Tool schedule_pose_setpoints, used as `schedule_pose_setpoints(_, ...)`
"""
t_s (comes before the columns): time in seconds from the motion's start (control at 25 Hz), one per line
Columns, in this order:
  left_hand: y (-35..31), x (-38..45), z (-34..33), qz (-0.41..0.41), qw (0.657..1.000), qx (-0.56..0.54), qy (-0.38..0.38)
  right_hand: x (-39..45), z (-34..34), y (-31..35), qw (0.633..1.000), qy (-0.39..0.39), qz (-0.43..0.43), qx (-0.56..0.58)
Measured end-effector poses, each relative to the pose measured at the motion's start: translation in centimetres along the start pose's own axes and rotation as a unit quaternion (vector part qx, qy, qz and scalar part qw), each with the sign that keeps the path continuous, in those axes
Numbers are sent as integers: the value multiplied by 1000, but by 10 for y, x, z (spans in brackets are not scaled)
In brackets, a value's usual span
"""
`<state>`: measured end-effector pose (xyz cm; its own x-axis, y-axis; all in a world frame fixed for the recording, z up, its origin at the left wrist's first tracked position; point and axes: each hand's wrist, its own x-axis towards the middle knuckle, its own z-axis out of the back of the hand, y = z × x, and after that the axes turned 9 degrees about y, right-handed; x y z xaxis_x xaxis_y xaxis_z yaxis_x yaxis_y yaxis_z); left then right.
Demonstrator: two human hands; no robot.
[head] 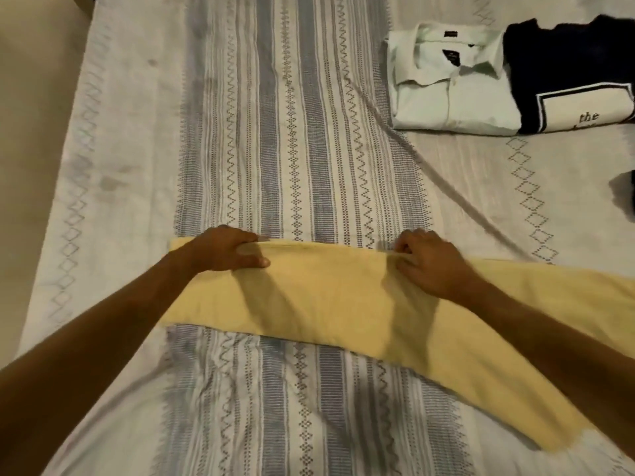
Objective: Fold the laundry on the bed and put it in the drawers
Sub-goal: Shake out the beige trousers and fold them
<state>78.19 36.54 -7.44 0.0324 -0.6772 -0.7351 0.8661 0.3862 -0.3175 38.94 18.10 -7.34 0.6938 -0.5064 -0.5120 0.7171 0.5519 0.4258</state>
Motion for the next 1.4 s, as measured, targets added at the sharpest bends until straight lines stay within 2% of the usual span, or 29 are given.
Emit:
schedule_pose_setpoints(0.12, 77, -44, -5, 102, 995, -2, -1, 27, -37, 83, 996, 56, 40, -60)
schedule_pose_setpoints(0.2, 118, -68, -13, 144, 983, -104, -38, 52, -46, 122, 998, 65, 13, -19)
schedule_pose_setpoints(0.24, 131, -77, -20, 158, 964, -203, -71, 65, -48, 139, 998, 60, 0, 28)
schedule_pose_setpoints(0.32, 143, -89, -33, 160, 896, -396, -120, 88, -51, 160, 995, 39, 9, 95)
schedule_pose_setpoints(0.36, 143, -93, -40, 151, 871, -450, -123, 99, -54, 170, 994, 39, 23, 98)
schedule_pose_setpoints(0.44, 135, -94, -52, 139, 847, -495, -136, 115, -61, 183, 996, 49, 34, 61)
schedule_pose_setpoints(0.48, 130, -90, -57, 156, 843, -490, -159, 120, -67, 186, 999, 42, 27, 18)
schedule_pose_setpoints(0.56, 118, -78, -69, 184, 832, -485, -194, 122, -81, 188, 995, -26, -6, -96)
schedule_pose_setpoints(0.64, 104, -69, -73, 212, 825, -494, -174, 117, -95, 196, 981, -106, -42, -160)
schedule_pose_setpoints(0.76, 91, -66, -74, 191, 874, -438, -84, 97, -117, 212, 967, -190, -64, -156)
schedule_pose_setpoints(0.8, 85, -71, -72, 172, 881, -433, -87, 85, -124, 213, 966, -201, -66, -147)
schedule_pose_setpoints(0.84, 78, -79, -67, 147, 866, -467, -101, 70, -133, 210, 967, -204, -66, -134)
schedule_pose_setpoints(0.92, 64, -97, -57, 100, 806, -570, -125, 36, -154, 202, 973, -199, -63, -103)
schedule_pose_setpoints(0.96, 53, -105, -50, 79, 787, -598, -134, 20, -162, 197, 976, -188, -66, -91)
schedule_pose_setpoints(1.04, 16, -120, -37, 41, 767, -621, -156, -12, -170, 180, 978, -161, -93, -95)
schedule_pose_setpoints(1.12, -26, -135, -17, 8, 747, -638, -188, -39, -164, 151, 969, -168, -156, -86)
schedule_pose_setpoints(1.24, -51, -152, 20, -19, 685, -683, -253, -79, -151, 84, 944, -194, -266, 4)
schedule_pose_setpoints(1.28, -50, -159, 33, -19, 677, -687, -263, -89, -151, 64, 947, -180, -265, 2)
schedule_pose_setpoints(1.4, -54, -162, 39, 42, 745, -608, -272, -114, -155, 18, 975, -99, -182, -79)
